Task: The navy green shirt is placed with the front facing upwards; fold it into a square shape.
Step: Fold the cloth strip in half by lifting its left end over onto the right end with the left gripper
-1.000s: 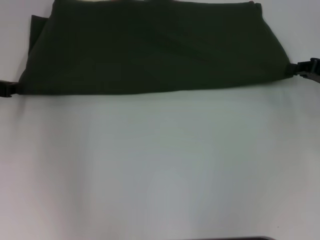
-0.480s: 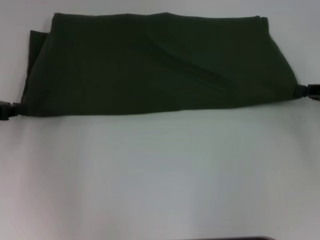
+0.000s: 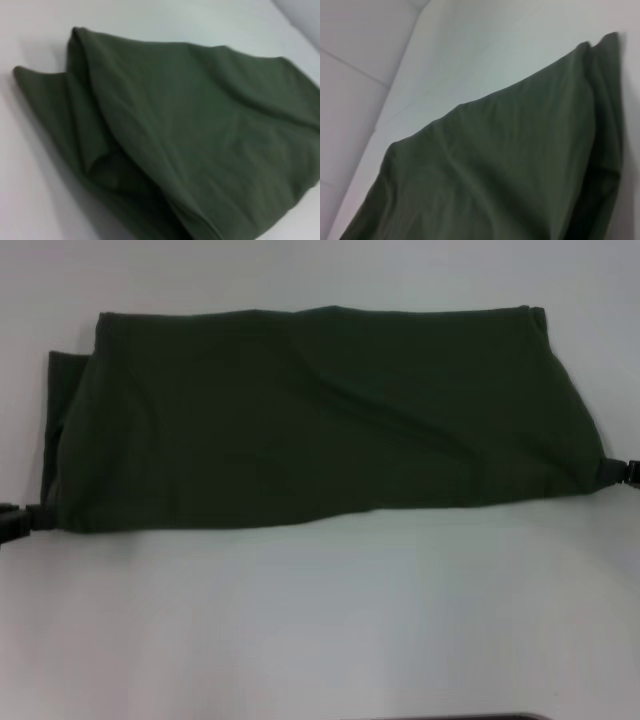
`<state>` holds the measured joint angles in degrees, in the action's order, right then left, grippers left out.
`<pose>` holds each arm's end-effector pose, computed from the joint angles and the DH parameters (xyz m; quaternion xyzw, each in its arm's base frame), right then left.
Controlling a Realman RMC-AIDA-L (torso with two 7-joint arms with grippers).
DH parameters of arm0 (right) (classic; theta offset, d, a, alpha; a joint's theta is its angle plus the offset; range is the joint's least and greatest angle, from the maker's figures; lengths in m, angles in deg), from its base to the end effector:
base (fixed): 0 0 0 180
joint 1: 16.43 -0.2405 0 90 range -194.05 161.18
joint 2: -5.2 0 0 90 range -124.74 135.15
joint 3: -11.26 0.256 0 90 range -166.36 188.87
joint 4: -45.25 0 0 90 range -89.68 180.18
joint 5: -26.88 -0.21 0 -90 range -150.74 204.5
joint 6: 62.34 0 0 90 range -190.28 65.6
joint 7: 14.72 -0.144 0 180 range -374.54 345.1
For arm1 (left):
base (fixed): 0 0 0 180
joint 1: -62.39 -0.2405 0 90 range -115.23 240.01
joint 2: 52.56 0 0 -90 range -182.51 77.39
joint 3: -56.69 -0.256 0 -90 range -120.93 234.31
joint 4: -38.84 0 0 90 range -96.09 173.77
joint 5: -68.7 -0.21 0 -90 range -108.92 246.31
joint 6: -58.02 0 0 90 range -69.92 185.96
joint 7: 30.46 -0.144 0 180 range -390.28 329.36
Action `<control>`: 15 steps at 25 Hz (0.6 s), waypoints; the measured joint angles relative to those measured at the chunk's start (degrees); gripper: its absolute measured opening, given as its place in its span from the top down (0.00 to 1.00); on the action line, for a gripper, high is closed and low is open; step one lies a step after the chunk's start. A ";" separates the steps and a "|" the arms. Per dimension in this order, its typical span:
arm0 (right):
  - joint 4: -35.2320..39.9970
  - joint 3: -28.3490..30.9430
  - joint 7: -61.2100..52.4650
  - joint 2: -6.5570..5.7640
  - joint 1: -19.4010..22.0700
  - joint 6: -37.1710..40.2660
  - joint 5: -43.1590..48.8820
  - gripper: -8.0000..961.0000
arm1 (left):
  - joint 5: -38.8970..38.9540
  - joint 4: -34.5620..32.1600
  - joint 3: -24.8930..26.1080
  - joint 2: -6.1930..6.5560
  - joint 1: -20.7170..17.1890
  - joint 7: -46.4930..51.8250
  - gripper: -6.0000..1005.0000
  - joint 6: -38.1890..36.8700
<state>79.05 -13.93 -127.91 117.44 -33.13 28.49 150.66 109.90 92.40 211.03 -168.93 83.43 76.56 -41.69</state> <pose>0.3801 0.2489 0.0554 -0.7344 0.6144 0.2464 0.1500 -0.3499 0.2648 0.0728 -0.8559 -0.4860 -0.1031 0.1432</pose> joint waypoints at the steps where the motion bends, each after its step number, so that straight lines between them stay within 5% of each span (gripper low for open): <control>1: -0.09 0.00 0.38 0.06 0.23 0.70 0.04 0.99 | 0.54 -0.08 0.42 0.00 -0.58 -0.66 0.96 -1.05; 15: -0.38 0.31 4.01 0.46 4.37 7.90 0.15 0.99 | 2.19 -0.24 1.88 -1.11 -5.61 -4.34 0.95 -7.21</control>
<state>78.67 -13.62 -123.91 117.90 -28.76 36.39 150.81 112.09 92.16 212.90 -170.04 77.82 72.22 -48.90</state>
